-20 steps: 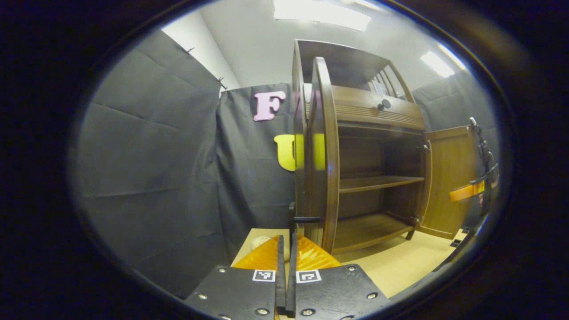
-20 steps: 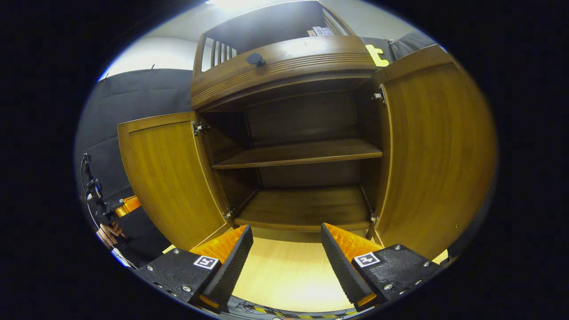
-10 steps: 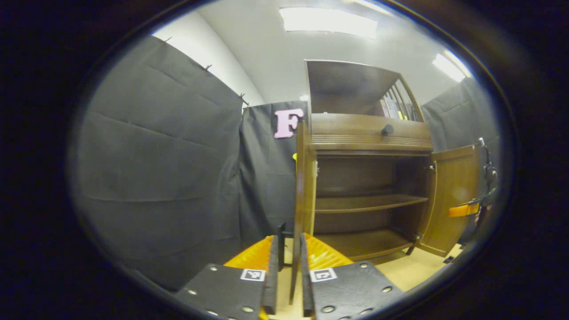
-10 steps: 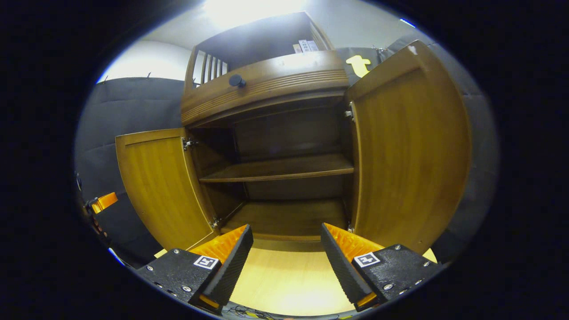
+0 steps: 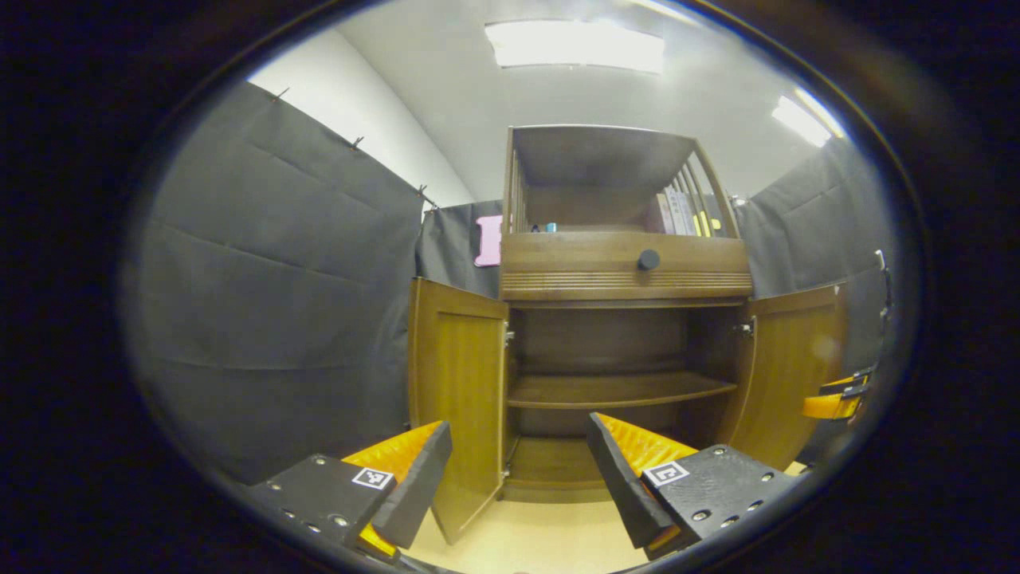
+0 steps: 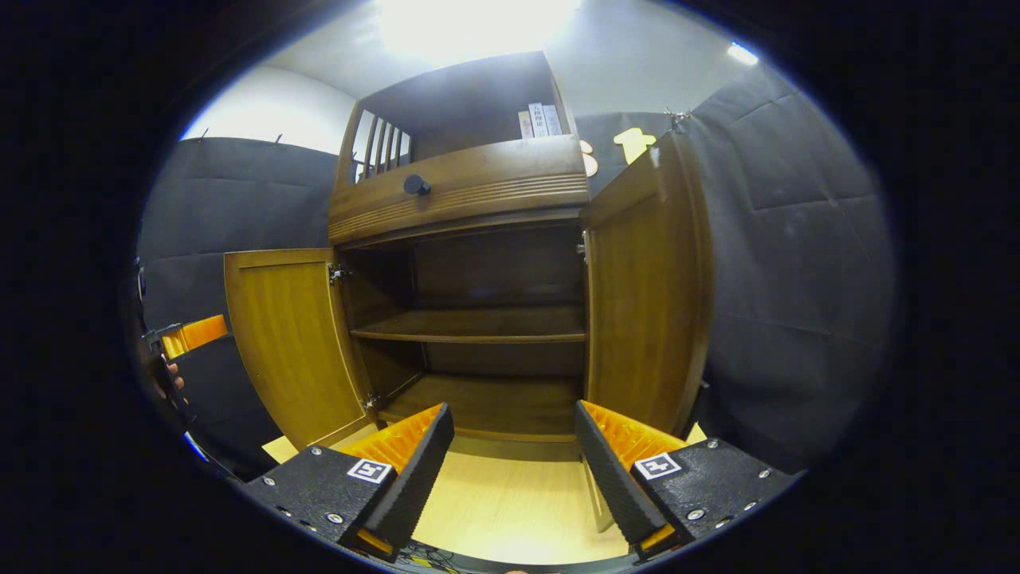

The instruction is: Open the right door of the double-door shoe cabinet with the right hand, and open the left door with the left hand.

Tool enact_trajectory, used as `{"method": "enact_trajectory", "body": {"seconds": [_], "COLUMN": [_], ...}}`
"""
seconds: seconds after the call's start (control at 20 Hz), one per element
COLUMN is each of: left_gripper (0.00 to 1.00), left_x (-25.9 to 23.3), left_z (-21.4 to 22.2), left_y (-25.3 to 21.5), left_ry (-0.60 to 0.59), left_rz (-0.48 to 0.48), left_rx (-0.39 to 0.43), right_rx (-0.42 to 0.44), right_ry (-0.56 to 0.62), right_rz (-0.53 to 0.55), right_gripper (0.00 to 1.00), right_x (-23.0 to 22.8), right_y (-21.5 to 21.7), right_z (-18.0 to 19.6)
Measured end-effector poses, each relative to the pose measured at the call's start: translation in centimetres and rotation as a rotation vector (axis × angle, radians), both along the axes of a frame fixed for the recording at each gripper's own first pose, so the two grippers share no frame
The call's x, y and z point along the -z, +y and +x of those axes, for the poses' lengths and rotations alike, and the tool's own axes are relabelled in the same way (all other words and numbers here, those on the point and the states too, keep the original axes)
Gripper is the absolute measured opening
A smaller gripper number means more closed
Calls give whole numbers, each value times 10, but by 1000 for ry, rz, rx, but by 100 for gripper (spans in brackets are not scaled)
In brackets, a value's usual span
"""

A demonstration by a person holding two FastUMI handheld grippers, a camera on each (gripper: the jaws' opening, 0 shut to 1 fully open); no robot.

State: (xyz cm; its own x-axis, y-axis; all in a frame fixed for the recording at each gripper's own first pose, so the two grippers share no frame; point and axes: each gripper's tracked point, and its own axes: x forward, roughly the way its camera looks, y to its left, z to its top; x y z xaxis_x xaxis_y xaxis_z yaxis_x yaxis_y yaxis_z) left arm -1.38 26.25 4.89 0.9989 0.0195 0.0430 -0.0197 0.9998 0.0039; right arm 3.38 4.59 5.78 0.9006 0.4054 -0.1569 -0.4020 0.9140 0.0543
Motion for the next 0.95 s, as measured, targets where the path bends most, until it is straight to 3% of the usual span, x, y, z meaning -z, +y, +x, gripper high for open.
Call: {"method": "enact_trajectory", "body": {"seconds": [0.2, 0.5, 0.65, 0.95], "left_gripper": [100, 100, 100, 100], "left_x": [1, 8, 7, 15], "left_z": [-17, -50, -51, -33], "left_y": [-31, -24, -14, -12], "left_ry": [6, 41, 44, 62], "left_rz": [-9, -7, -5, -27], "left_rx": [-15, -67, -97, -74], "right_rx": [-17, 14, 18, -4], "right_ry": [-20, -32, -16, -12], "right_rz": [-3, 20, 33, 3], "right_gripper": [92, 95, 94, 94], "right_x": [-1, -1, 4, 7], "right_y": [-23, -44, -36, -2], "right_z": [-13, -18, -16, -8]}}
